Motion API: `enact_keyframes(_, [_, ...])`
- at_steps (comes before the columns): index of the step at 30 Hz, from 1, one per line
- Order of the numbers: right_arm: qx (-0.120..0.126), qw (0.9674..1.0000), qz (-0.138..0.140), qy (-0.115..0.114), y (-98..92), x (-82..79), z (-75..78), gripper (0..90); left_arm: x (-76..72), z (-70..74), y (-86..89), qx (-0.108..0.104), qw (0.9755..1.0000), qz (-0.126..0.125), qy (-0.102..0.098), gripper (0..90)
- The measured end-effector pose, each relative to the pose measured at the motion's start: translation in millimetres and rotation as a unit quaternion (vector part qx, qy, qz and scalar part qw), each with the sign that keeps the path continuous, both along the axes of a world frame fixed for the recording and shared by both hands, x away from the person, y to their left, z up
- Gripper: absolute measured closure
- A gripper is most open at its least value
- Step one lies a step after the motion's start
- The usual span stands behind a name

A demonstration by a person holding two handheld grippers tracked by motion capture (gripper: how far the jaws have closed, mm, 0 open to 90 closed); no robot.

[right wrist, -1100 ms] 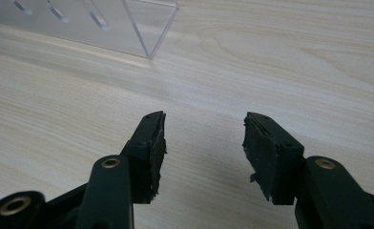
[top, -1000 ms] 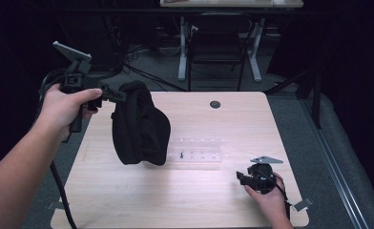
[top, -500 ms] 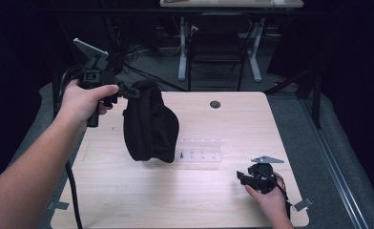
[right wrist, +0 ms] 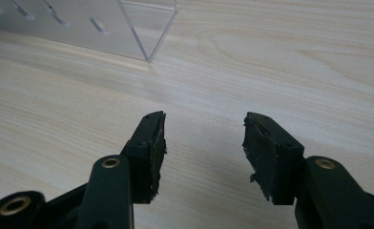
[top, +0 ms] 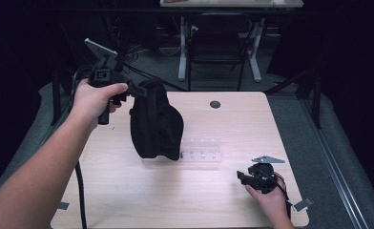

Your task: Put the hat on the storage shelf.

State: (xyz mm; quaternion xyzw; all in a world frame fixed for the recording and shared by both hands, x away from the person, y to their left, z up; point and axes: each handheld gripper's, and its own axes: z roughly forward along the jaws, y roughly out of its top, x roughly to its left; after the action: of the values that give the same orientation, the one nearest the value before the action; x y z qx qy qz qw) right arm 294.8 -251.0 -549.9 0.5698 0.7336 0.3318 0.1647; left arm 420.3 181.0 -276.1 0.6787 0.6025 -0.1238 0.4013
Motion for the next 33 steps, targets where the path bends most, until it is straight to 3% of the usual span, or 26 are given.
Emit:
enact_keyframes(23, [0.004, 1.0, 0.007, -0.002, 1.3, -0.4, 2.2, 48.7, -0.1, -0.5, -23.0, 0.023, 0.9997, -0.008, -0.004, 85.1])
enact_keyframes(29, [-0.002, 0.9997, 0.024, -0.006, 14.2, -0.8, 9.2, 48.5, -0.6, -0.2, -23.6, 0.025, 0.9996, -0.007, -0.004, 85.1])
enact_keyframes(31, [-0.008, 0.9995, 0.03, -0.006, 18.7, -1.0, 11.7, 48.5, -0.4, -0.2, -24.4, 0.025, 0.9996, -0.007, -0.004, 85.1])
enact_keyframes(32, [-0.026, 0.999, 0.037, -0.001, 19.2, -1.2, 16.2, 48.6, -0.3, -0.3, -24.7, 0.025, 0.9996, -0.008, -0.005, 85.1])
enact_keyframes(33, [-0.011, 0.9992, 0.037, -0.007, 22.3, -1.2, 17.2, 48.6, -0.2, -0.1, -25.1, 0.025, 0.9996, -0.008, -0.005, 85.1])
